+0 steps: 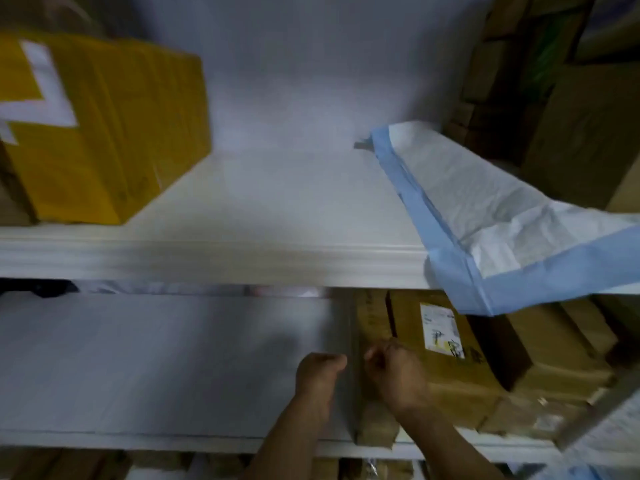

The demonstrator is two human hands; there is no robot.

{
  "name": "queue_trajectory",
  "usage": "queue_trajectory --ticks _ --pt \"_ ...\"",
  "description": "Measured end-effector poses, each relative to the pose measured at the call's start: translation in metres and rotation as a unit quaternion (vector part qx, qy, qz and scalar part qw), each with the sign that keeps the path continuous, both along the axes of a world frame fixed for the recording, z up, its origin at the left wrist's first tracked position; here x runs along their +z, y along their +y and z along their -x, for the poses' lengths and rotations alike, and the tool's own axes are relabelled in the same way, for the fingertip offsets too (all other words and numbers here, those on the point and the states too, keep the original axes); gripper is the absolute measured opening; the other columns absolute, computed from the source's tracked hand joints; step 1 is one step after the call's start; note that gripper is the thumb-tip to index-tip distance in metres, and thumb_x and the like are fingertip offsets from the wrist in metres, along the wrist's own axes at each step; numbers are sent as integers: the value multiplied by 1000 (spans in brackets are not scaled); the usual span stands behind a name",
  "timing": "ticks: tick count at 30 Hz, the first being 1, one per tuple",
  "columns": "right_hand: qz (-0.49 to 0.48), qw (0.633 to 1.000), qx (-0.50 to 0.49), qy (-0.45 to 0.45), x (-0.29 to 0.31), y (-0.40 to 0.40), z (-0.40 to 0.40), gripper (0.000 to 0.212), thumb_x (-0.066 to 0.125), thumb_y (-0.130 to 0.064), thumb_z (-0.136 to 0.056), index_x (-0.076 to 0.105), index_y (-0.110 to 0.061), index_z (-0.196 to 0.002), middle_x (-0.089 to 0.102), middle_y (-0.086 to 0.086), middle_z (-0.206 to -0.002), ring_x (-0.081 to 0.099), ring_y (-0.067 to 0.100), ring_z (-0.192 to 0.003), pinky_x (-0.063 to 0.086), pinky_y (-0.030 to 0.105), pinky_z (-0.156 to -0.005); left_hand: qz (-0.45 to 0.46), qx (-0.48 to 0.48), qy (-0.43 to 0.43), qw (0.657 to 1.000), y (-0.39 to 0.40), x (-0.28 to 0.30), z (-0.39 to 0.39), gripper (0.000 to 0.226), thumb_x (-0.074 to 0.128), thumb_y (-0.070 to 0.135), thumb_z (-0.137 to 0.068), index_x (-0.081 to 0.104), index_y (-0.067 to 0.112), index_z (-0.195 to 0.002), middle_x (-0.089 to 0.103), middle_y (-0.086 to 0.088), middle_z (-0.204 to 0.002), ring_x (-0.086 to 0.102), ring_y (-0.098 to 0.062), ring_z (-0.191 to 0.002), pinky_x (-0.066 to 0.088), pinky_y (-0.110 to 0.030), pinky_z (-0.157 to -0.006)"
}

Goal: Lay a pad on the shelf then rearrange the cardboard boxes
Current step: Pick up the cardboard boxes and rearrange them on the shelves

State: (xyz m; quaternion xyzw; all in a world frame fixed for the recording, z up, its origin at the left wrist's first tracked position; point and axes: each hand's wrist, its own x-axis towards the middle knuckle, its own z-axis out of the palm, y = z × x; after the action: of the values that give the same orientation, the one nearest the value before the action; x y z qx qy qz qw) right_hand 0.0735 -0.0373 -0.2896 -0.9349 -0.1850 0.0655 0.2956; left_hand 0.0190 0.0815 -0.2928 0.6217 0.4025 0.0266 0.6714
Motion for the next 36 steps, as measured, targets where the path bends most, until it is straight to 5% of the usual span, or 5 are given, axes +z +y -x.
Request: queue_trajectory --ticks 7,15,21,29,36 --pt "-134 966 170 -142 100 109 88 56 33 -71 -76 36 -22 -49 49 -9 -47 38 6 -45 29 14 -48 -140 241 -65 958 82 66 82 42 48 36 -96 63 1 -78 67 -16 -77 63 -31 -79 52 -40 -80" --pt "-415 883 155 -158 224 198 123 19 57 -34 -88 61 -19 -77 62 -2 -70 57 14 -66 47 35 -64 -301 397 -250 830 168 203 146 17 55 19 -93 58 3 -89 61 -13 -88 54 -25 -85 37 -29 -75" --pt "-357 913 96 -174 291 235 124 65 68 -46 -78 42 -28 -135 47 0 -124 53 16 -107 49 36 -87 -394 348 -285 802 212 263 147 28 70 14 -82 53 10 -105 55 -5 -104 57 -26 -100 46 -37 -86" --pt "-102 973 63 -198 373 297 146 91 57 -77 -65 34 -32 -140 31 9 -144 29 31 -134 33 55 -103 -479 361 -281 749 282 368 177 101 77 43 -72 17 19 -150 21 -8 -153 25 -26 -140 30 -45 -113" --pt "45 993 10 -112 371 322 130 108 60 -83 -55 33 -25 -141 30 11 -145 37 36 -130 38 57 -101 -557 270 -177 765 343 438 177 138 73 73 -54 -18 30 -149 -17 -14 -159 -11 -37 -147 3 -59 -116"
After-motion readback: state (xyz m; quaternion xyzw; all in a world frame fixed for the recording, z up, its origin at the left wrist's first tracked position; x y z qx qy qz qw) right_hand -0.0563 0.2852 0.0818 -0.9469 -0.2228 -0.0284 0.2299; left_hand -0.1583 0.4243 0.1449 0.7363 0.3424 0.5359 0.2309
